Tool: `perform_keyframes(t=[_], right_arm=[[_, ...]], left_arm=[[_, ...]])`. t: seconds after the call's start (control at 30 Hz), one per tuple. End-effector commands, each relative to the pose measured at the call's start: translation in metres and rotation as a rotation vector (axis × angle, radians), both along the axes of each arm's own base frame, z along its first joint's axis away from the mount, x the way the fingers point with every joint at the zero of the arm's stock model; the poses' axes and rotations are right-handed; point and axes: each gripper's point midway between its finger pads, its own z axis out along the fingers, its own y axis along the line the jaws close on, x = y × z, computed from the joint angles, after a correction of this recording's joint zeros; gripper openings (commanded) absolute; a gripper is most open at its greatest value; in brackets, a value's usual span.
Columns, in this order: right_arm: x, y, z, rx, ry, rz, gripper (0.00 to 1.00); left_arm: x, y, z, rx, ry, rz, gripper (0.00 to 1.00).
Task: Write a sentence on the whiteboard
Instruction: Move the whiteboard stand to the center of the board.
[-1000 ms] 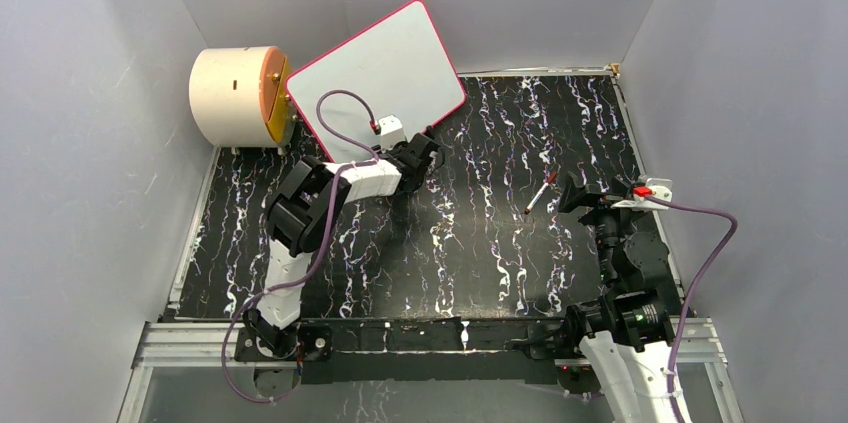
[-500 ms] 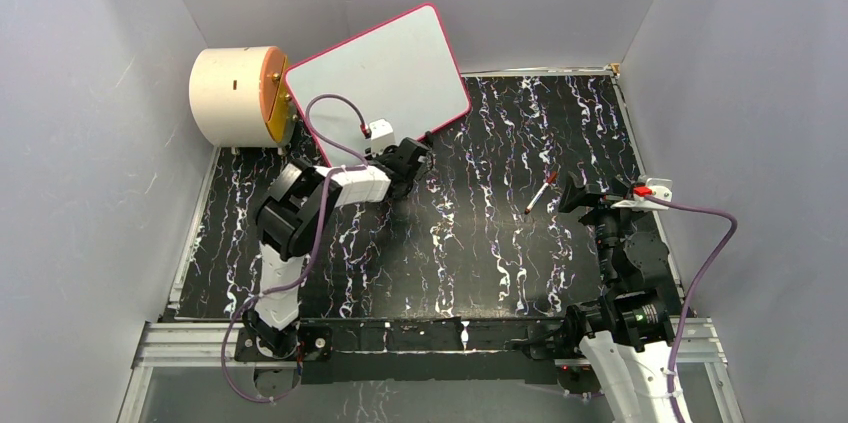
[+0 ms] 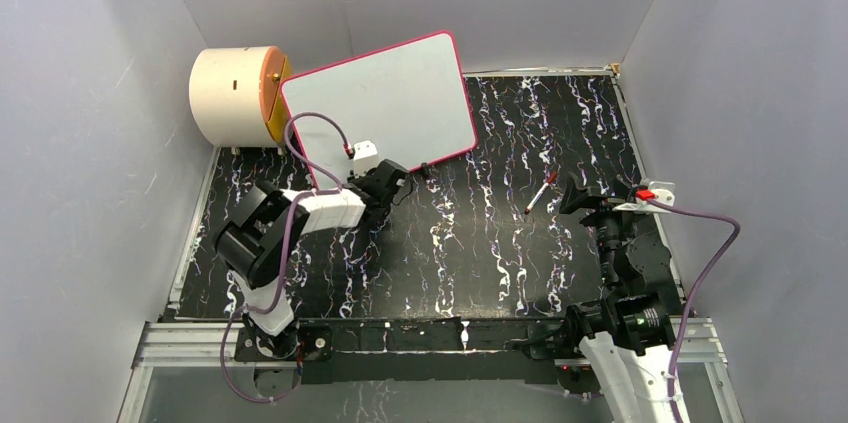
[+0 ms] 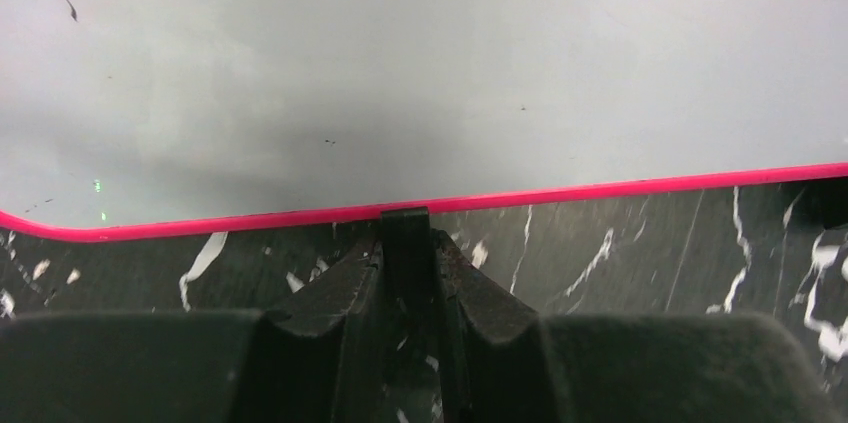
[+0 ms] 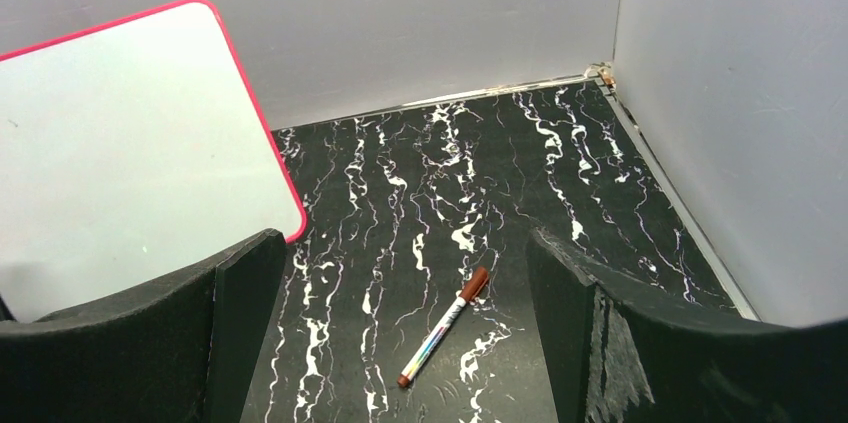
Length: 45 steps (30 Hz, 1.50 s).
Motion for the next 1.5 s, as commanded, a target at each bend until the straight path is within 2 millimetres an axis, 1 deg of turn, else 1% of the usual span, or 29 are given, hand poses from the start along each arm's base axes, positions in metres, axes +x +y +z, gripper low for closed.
perform_keyframes(t=[0.0, 0.13, 0.27, 0.43, 0.63, 0.8, 0.9, 1.03, 1.07, 1.17, 1.2, 1.27, 1.33, 1.47], right_arm=[[-0.003, 0.002, 0.014, 0.004, -0.061, 0.012, 0.99], [-0.004, 0.002, 0.015, 0.005, -0.062, 0.017, 0.99], [-0.006, 0.003, 0.017, 0.007, -0.069, 0.021, 0.99], [-0.006, 0.004, 0.017, 0.008, -0.069, 0.025, 0.99], [-0.007, 0.005, 0.018, 0.008, -0.072, 0.035, 0.99], [-0.008, 0.006, 0.018, 0.009, -0.076, 0.036, 0.99], [-0.008, 0.006, 0.018, 0.010, -0.075, 0.039, 0.99], [-0.008, 0.006, 0.018, 0.009, -0.074, 0.039, 0.99], [-0.008, 0.007, 0.017, 0.009, -0.072, 0.042, 0.99], [-0.007, 0.007, 0.017, 0.008, -0.067, 0.045, 0.99], [-0.007, 0.008, 0.017, 0.008, -0.066, 0.046, 0.99], [-0.006, 0.008, 0.016, 0.006, -0.059, 0.046, 0.99], [-0.006, 0.009, 0.016, 0.004, -0.053, 0.051, 0.99], [-0.004, 0.012, 0.016, 0.000, -0.034, 0.065, 0.99]], left_arm=[[-0.044, 0.000, -0.011, -0.003, 0.085, -0.065, 0.00], [-0.064, -0.004, -0.012, -0.038, 0.087, -0.079, 0.00], [-0.081, -0.020, -0.016, -0.054, 0.099, -0.134, 0.00], [-0.098, -0.029, -0.019, -0.097, 0.102, -0.142, 0.00], [-0.112, -0.039, -0.014, -0.127, 0.094, -0.158, 0.00], [-0.123, -0.048, -0.016, -0.147, 0.099, -0.170, 0.00], [-0.129, -0.051, -0.016, -0.143, 0.097, -0.173, 0.00], [-0.132, -0.050, -0.015, -0.128, 0.093, -0.167, 0.00], [-0.132, -0.050, -0.014, -0.128, 0.091, -0.168, 0.05], [-0.132, -0.051, -0.009, -0.135, 0.082, -0.170, 0.13], [-0.132, -0.051, -0.007, -0.137, 0.080, -0.169, 0.20], [-0.131, -0.052, -0.002, -0.148, 0.073, -0.174, 0.23], [-0.129, -0.053, 0.007, -0.146, 0.062, -0.181, 0.28], [-0.128, -0.053, 0.027, -0.151, 0.040, -0.198, 0.44]])
